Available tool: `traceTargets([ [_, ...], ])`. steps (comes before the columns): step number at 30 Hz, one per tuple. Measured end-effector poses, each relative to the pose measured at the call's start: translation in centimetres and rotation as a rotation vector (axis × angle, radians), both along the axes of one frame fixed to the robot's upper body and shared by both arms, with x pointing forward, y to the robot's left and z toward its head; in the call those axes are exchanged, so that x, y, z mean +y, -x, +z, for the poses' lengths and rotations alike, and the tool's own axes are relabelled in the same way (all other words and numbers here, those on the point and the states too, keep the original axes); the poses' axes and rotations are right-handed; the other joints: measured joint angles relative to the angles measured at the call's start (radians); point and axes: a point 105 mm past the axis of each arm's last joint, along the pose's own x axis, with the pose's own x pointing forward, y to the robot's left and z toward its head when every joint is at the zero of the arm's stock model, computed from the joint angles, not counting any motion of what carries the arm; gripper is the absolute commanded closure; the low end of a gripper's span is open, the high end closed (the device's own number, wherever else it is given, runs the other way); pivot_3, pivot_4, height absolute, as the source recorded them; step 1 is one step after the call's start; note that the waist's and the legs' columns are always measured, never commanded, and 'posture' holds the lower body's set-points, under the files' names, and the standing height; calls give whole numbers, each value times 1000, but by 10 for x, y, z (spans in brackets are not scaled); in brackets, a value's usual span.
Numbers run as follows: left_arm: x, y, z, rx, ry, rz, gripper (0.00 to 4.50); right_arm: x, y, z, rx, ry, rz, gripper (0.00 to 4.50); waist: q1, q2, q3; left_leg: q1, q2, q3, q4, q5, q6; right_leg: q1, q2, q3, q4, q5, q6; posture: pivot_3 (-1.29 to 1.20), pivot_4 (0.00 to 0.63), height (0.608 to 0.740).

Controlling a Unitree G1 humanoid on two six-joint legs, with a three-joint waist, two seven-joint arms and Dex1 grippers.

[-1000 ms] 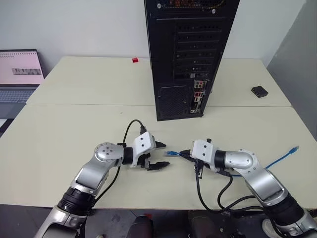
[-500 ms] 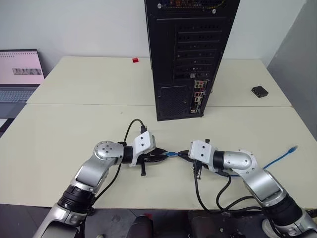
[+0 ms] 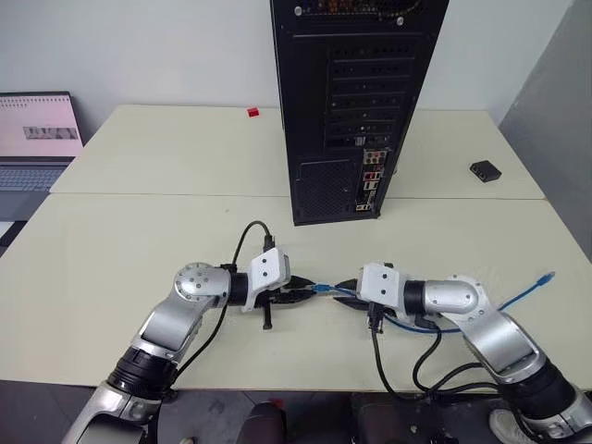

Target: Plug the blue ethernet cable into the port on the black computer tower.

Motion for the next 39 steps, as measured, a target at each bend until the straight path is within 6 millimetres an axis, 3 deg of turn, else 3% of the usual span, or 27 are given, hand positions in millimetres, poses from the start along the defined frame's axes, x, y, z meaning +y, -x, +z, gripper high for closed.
traceTargets([
  [2, -1, 0, 5, -69, 1, -19, 4191, -8, 4, 11, 50, -33, -5, 2327, 0, 0, 0, 0, 0, 0, 0, 0, 0, 0, 0, 0, 0, 0, 0, 0, 150, 740],
  [6, -4, 0, 18, -277, -9, -61, 4191, -9, 7, 34, 211, -235, -76, 1133, -1, 0, 0, 0, 1, 0, 0, 0, 0, 0, 0, 0, 0, 0, 0, 0, 150, 740],
  [8, -5, 1, 23, -401, -14, -88, 4191, -7, 6, 41, 291, -320, -116, 893, 0, 0, 0, 0, 0, 0, 0, 0, 0, 0, 0, 0, 0, 0, 0, 0, 150, 740],
  [13, -6, 6, 24, -702, -22, -142, 4192, 0, 1, 49, 437, -481, -190, 893, 2, 0, 0, 0, 0, 0, 0, 0, 0, 0, -1, 0, 0, 0, 0, 0, 150, 740],
  [19, -4, 6, 19, -868, -12, -124, 4193, 2, -2, 47, 537, -544, -239, 893, 1, 0, 0, 0, 0, 0, 0, 0, 0, 0, -1, 0, 0, 0, 0, 0, 150, 740],
  [35, -4, 2, 24, -965, 13, -72, 4193, 8, -6, 37, 561, -530, -254, 893, 0, 0, 0, 0, 0, -1, 0, 0, 0, 0, -1, -1, 0, 0, 0, 0, 150, 740],
  [39, -5, 3, 25, -974, 13, -84, 4193, 9, -8, 36, 569, -527, -250, 1623, 0, 0, 0, 0, 0, -1, 0, 0, 0, 0, -1, -1, 0, 0, 0, 0, 150, 740],
])
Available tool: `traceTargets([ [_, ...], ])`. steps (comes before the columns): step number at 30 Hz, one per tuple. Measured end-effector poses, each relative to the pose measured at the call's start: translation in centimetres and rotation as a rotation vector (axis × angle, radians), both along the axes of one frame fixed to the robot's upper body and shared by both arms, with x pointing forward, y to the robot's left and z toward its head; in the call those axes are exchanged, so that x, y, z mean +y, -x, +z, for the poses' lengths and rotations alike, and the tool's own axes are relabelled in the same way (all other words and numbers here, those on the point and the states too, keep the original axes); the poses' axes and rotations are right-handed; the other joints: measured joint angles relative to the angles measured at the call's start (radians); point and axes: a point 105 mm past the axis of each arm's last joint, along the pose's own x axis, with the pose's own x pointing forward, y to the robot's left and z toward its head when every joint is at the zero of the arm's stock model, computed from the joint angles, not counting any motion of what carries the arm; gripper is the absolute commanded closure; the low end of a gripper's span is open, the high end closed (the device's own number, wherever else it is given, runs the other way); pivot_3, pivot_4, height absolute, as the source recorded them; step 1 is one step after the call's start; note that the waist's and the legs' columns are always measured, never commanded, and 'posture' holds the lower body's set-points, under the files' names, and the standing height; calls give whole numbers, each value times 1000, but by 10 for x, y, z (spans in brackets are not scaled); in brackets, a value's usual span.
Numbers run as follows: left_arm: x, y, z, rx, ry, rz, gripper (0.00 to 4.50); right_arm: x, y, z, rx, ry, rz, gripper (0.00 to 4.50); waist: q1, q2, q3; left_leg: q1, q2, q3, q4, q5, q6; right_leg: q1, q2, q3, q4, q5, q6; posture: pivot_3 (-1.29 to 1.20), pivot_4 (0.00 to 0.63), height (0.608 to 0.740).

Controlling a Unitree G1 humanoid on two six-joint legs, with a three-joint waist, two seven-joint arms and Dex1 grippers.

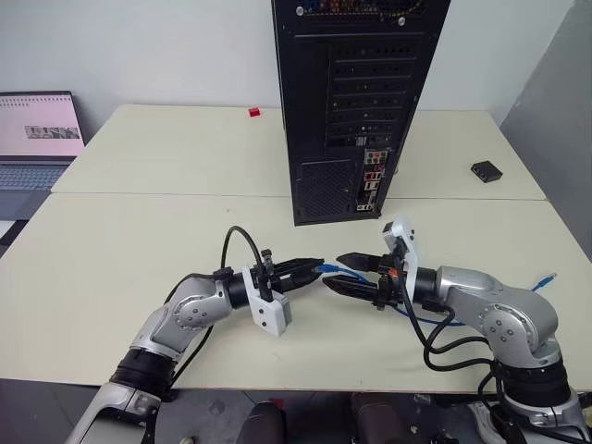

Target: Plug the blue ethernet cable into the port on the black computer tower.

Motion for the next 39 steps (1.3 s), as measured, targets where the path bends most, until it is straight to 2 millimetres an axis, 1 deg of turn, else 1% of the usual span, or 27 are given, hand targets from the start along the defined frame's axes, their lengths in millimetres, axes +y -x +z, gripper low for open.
traceTargets([
  [1, 0, 0, 0, -2, 0, -1, 4193, 0, -1, 0, 1, 0, 1, 1795, 0, 0, 0, 0, 0, 0, 0, 0, 0, 0, 0, 0, 0, 0, 0, 0, 150, 740],
  [2, 0, 0, 0, -3, 0, -2, 4193, 0, -1, 0, 2, 0, 2, 2075, 0, 0, 0, 0, 0, 0, 0, 0, 0, 0, 0, 0, 0, 0, 0, 0, 150, 740],
  [10, 0, 2, 1, -24, -5, -13, 4193, 2, -4, 0, 6, -2, 18, 3899, 0, 0, 0, 0, 0, 0, 0, 0, 0, 0, 0, 0, 0, 0, 0, 0, 150, 740],
  [13, 0, 3, 0, -31, -11, -14, 4195, 2, -3, 0, 12, -3, 31, 4442, 0, 0, 0, 0, 0, 0, 0, 0, 0, 0, 0, 0, 0, 0, 0, 0, 150, 740],
  [14, 0, 3, 1, -34, -10, -14, 4201, 2, -3, 0, 12, -2, 34, 4497, 0, 0, 0, 0, 0, 0, 0, 0, 0, 0, 0, 0, 0, 0, 0, 0, 150, 740],
  [24, -2, 2, 2, -74, -15, -17, 4202, -1, -4, 2, 31, -7, 44, 4500, 0, 0, 0, 0, 0, 0, 0, 0, 0, 0, 0, 0, 0, 0, 0, 0, 150, 740],
  [26, -3, 1, 3, -80, -9, -17, 3500, -1, -4, 3, 31, -12, 43, 4500, 0, 0, 0, 0, 0, 0, 0, 0, 0, 0, 0, 0, 0, 0, 0, 0, 150, 740],
  [27, -3, 1, 4, -81, -7, -17, 3378, -1, -5, 4, 30, -11, 44, 4500, 0, 0, 0, 0, 0, 0, 0, 0, 0, 0, 0, 0, 0, 0, 0, 0, 150, 740],
  [32, -5, 0, 5, -73, 1, -22, 2305, -1, -4, 3, 41, -7, 45, 4500, 0, 0, 0, 0, 0, 0, 0, 0, 0, 0, 0, 0, 0, 0, 0, 0, 150, 740],
  [35, -4, -4, 3, -54, -1, 2, 1734, -1, -4, 3, 40, -6, 44, 4500, 0, 0, 0, 0, 0, 0, 0, 0, 0, 0, 0, 0, 0, 0, 0, 0, 150, 740],
  [39, 8, -12, -7, 33, -3, 79, 1734, -3, -8, 4, 25, -5, 20, 4500, -1, 0, 0, 0, 0, 0, 0, 0, 0, 0, 0, 0, 0, 0, 0, 0, 150, 740],
])
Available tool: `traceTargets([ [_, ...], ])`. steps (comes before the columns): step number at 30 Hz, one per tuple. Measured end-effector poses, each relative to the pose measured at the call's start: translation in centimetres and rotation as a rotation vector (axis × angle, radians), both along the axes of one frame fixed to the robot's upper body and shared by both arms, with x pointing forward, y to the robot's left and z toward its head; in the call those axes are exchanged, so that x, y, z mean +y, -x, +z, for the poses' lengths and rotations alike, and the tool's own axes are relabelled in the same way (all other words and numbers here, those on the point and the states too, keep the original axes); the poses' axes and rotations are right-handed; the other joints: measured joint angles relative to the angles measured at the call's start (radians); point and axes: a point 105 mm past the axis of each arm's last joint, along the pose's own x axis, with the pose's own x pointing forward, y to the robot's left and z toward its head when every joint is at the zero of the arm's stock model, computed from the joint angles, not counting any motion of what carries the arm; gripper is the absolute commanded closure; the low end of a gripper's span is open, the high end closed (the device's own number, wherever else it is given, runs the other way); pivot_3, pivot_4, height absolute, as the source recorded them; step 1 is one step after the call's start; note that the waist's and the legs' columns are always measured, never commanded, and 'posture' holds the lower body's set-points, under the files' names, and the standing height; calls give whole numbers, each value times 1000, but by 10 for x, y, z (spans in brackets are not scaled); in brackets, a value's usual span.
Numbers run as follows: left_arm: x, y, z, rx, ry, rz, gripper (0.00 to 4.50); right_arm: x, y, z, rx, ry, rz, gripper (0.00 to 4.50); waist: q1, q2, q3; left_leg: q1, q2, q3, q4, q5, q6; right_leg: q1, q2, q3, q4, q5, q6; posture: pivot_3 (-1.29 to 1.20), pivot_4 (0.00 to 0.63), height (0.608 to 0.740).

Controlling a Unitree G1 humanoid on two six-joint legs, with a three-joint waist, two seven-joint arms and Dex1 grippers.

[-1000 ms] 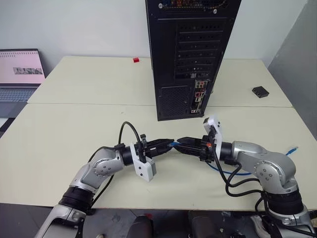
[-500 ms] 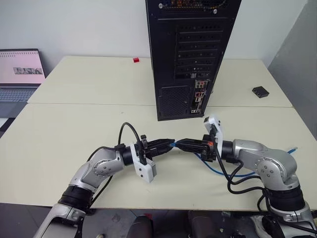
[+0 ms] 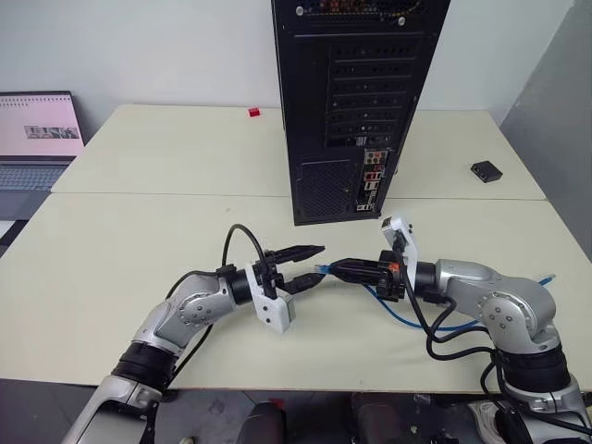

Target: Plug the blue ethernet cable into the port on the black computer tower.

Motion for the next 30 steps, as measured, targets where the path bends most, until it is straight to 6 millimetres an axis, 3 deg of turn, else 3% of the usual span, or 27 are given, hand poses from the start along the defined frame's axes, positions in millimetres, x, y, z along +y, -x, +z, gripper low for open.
traceTargets([
  [5, 21, -8, -13, 228, 122, 164, 1734, -23, -25, 9, -99, 21, -212, 4500, 0, 0, 0, 0, 0, 0, 0, 0, 0, 0, 0, 0, 0, 0, 0, 0, 150, 740],
  [13, 22, -18, 4, 580, 439, 350, 1734, -47, -53, 20, -283, 67, -680, 4500, -1, 0, 0, -1, 0, -1, 0, 0, 0, 0, 0, 0, 0, 0, 0, 0, 150, 740],
  [21, 9, -20, 15, 713, 528, 415, 1734, -29, -59, 29, -381, 54, -909, 4500, -1, 0, 0, -1, 0, -1, -1, 0, -1, -1, 0, 0, 0, 0, 0, 0, 150, 740],
  [30, 14, -24, 18, 726, 545, 473, 1734, -24, -68, 45, -465, 22, -1018, 4500, -1, 0, 0, 0, 1, 0, -1, 0, -1, -1, 0, 1, 0, 0, 0, 0, 150, 740],
])
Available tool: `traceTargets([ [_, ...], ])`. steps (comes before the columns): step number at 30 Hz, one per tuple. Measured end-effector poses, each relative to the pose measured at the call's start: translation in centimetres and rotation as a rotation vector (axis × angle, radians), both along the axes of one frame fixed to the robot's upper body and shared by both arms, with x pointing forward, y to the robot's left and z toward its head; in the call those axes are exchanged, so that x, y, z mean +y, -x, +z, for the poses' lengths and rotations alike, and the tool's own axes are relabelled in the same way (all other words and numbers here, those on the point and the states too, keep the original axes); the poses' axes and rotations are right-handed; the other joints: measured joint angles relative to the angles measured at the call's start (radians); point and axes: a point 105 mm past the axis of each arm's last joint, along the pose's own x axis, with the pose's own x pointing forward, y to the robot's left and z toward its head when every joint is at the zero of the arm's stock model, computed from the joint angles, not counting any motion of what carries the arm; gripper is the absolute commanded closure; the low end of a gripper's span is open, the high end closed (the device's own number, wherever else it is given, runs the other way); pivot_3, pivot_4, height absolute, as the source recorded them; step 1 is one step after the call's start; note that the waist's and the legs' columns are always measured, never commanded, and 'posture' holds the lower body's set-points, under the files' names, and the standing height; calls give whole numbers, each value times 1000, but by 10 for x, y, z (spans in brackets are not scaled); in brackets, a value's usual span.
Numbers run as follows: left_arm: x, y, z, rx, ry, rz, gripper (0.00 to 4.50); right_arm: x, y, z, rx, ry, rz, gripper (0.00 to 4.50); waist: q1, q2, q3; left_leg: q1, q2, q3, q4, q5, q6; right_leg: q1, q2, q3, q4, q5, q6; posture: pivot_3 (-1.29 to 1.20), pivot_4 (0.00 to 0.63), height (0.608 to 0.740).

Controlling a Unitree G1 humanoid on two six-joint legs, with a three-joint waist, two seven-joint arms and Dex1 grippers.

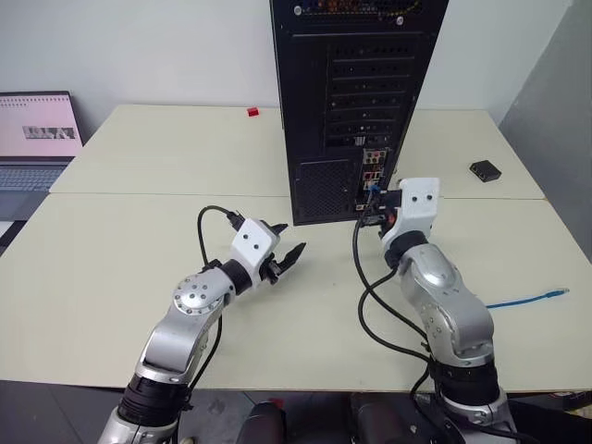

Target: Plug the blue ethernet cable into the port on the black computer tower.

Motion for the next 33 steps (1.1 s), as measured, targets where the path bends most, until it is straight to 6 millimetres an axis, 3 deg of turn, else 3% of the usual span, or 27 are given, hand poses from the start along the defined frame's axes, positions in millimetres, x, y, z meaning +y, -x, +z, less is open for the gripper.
traceTargets([
  [17, -5, 0, 1, 28, 11, -3, 1734, 6, -16, -13, 32, -64, -33, 4500, -1, 0, 0, 0, 0, 1, 0, 0, 0, 0, 0, 1, 0, 0, 0, 0, 150, 740],
  [33, -8, 1, 1, 26, 6, -18, 1734, 9, -23, -9, 20, -73, -34, 4500, -3, 0, 0, 0, 0, 1, 0, 0, 0, -1, 0, 1, 0, 0, 0, 0, 150, 740],
])
